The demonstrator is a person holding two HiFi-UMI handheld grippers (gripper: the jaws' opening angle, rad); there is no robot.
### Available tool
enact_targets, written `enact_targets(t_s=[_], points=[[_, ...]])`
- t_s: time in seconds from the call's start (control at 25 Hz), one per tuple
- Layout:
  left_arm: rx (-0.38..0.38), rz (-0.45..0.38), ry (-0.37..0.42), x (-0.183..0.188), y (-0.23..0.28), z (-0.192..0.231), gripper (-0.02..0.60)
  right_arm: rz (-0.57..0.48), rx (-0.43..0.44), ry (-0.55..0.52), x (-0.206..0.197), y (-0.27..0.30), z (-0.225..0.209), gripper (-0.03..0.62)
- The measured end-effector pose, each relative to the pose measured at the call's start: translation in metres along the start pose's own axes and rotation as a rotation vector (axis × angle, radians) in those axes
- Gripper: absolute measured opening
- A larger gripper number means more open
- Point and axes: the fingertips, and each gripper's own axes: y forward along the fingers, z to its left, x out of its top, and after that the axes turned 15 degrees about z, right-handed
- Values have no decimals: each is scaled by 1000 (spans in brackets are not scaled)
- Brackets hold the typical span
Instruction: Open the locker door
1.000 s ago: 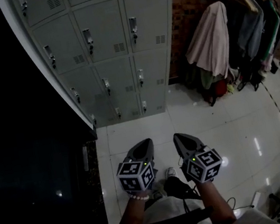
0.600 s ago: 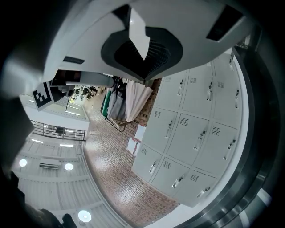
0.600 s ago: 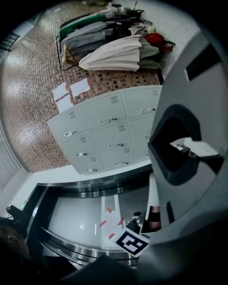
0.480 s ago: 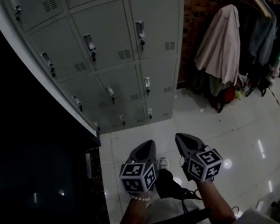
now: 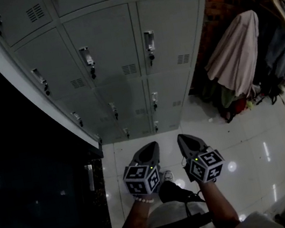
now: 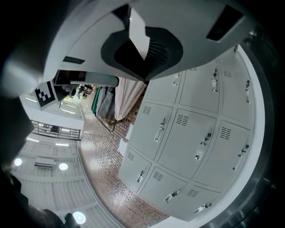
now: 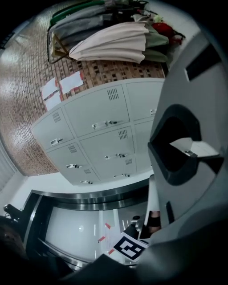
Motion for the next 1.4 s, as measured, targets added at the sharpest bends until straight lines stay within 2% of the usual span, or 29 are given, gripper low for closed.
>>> enact_targets(t_s=[0.2,0.44,0.8,1.16,1.4], points=[[7,21,-34,22,46,31,-6,37,6,-13,21,52,-32,9],[25,57,-81,30,92,60,-6,95,28,-22,25,110,-65,9],[62,123,-117,17,149,118,-6,133,2,-14,7,207,-107,31],[32,178,-107,15,196,150,-6,258,-55,-11,-30,318,-158,197],[26,204,-108,15,213,167,-7,277,-89,20,-39,365,-177,204]])
